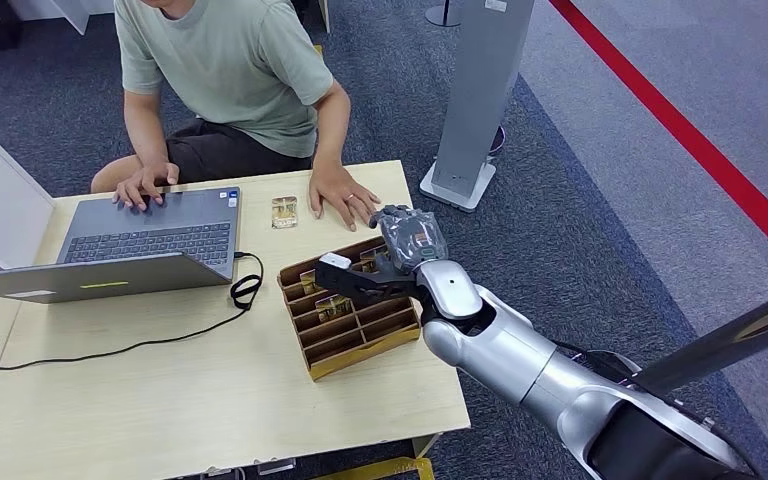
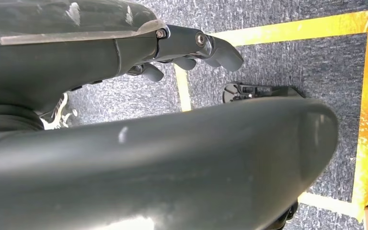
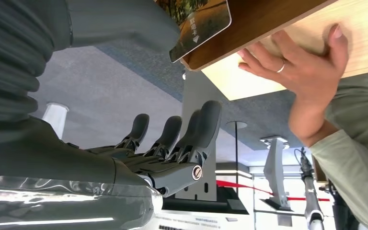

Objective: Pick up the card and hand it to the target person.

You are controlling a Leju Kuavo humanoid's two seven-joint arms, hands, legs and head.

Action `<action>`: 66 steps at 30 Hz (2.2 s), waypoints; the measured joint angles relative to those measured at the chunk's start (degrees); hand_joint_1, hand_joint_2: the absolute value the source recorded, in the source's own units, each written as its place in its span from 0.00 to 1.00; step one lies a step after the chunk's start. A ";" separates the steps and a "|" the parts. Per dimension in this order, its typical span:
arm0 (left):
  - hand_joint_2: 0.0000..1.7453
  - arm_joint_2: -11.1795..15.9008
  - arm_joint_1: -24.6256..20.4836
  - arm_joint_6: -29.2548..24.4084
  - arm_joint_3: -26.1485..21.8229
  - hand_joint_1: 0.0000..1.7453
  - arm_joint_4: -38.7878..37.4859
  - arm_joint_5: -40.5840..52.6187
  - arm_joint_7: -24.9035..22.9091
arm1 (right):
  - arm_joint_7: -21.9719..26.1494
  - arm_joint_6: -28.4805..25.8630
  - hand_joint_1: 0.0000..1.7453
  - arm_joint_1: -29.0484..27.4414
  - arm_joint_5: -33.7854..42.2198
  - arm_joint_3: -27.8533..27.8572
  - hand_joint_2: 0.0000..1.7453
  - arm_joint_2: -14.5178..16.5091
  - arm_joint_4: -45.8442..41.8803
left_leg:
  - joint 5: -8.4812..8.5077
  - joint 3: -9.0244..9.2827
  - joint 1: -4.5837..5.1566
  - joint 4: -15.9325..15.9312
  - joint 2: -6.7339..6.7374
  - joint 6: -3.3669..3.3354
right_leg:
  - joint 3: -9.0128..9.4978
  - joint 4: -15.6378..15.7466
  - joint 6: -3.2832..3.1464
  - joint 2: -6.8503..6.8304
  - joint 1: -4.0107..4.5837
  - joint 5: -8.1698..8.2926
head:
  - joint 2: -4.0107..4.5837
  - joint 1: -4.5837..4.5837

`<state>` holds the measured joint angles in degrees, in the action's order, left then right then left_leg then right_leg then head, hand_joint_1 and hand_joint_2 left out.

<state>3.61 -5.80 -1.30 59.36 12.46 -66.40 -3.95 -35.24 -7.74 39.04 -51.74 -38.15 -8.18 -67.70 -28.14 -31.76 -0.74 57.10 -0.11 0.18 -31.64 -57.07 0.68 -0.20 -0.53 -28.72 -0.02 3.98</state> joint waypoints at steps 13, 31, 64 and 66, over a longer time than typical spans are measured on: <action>0.00 -0.01 0.00 -0.20 0.00 0.00 0.00 -0.50 -0.25 | -1.36 0.43 0.58 -0.15 0.71 -0.81 1.00 0.71 0.28 | 0.00 0.00 0.00 0.00 0.00 0.00 | 0.00 0.00 0.00 0.00 0.00 0.00 | 0.00 0.01; 0.00 -0.03 0.00 -0.27 0.00 0.00 0.00 -1.12 -0.09 | -1.87 0.98 0.54 -0.18 1.92 -2.34 1.00 1.62 1.14 | 0.00 0.00 0.00 0.00 0.00 0.00 | 0.00 0.00 0.00 0.00 0.00 0.00 | 0.01 0.01; 0.00 -0.08 0.00 0.08 0.00 0.00 0.00 -1.14 0.10 | -3.16 1.08 0.41 -1.18 1.81 -3.16 1.00 1.78 1.32 | 0.00 0.02 0.00 0.00 0.01 0.00 | -0.01 0.00 0.00 0.01 0.00 0.00 | 0.01 0.00; 0.00 -0.08 0.00 0.08 0.00 0.00 0.00 -1.14 0.10 | -3.16 1.08 0.42 -1.25 1.83 -3.16 1.00 1.78 1.32 | 0.00 0.02 0.00 0.00 0.01 0.00 | -0.01 0.00 0.00 0.01 0.00 0.00 | 0.01 0.00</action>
<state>3.52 -5.80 -1.22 59.36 12.46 -67.54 -3.85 -38.40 -6.66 37.79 -49.91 -41.31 -6.40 -66.38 -28.14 -31.74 -0.74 57.10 -0.10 0.18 -31.64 -57.07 0.68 -0.19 -0.53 -28.72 -0.02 3.98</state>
